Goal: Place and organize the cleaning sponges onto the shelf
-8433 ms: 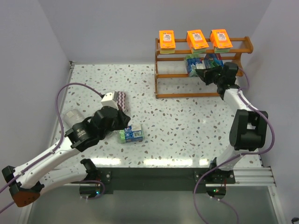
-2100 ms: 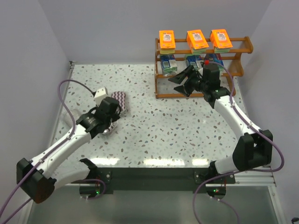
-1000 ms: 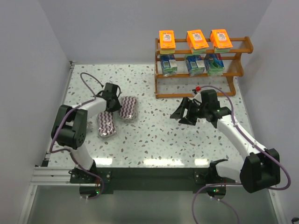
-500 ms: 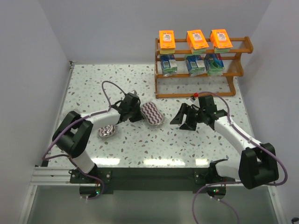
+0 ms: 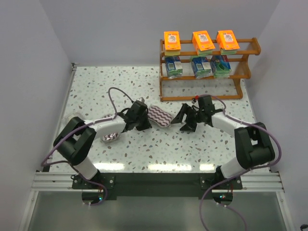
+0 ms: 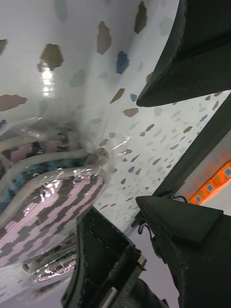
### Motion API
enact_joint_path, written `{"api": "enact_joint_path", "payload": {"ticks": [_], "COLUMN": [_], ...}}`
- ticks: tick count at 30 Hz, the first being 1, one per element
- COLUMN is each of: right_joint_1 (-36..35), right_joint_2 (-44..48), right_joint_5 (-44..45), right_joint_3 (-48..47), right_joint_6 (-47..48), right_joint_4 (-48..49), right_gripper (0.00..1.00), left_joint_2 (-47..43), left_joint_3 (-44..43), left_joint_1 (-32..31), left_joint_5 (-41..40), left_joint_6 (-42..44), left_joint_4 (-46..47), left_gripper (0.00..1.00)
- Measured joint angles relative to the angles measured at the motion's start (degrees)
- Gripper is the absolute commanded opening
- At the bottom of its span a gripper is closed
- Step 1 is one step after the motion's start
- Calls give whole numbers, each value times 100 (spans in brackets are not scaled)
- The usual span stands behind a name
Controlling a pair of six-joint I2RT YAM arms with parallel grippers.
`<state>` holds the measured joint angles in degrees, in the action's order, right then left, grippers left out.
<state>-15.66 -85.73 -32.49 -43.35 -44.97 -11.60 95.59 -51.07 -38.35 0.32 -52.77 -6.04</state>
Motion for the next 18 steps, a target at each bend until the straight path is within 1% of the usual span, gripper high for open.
{"api": "enact_joint_path", "payload": {"ticks": [3, 7, 8, 15, 16, 18], "right_joint_1": [-4, -4, -7, -105, -133, -177], "right_joint_2": [-431, -671, -715, -1285, -1353, -1447], "right_joint_5": [-2, -4, -4, -13, -20, -33], "right_joint_3": [-428, -820, -885, -1104, -1104, -1104], "right_joint_6": [107, 219, 223, 256, 256, 256], "right_joint_4": [9, 101, 138, 251, 234, 243], "right_gripper": [76, 73, 72, 68, 65, 61], "left_joint_2": [-280, -739, -861, -1639, -1759, -1991], "left_joint_3": [149, 339, 389, 658, 699, 793], "left_joint_1": [2, 2, 2, 2, 2, 2], "left_joint_5": [-116, -234, -260, -483, -520, -592], "left_joint_6": [-2, -17, -20, -66, -74, -114], "left_joint_4": [-131, -260, -284, -612, -675, -785], "left_gripper": [0, 0, 0, 0, 0, 0]}}
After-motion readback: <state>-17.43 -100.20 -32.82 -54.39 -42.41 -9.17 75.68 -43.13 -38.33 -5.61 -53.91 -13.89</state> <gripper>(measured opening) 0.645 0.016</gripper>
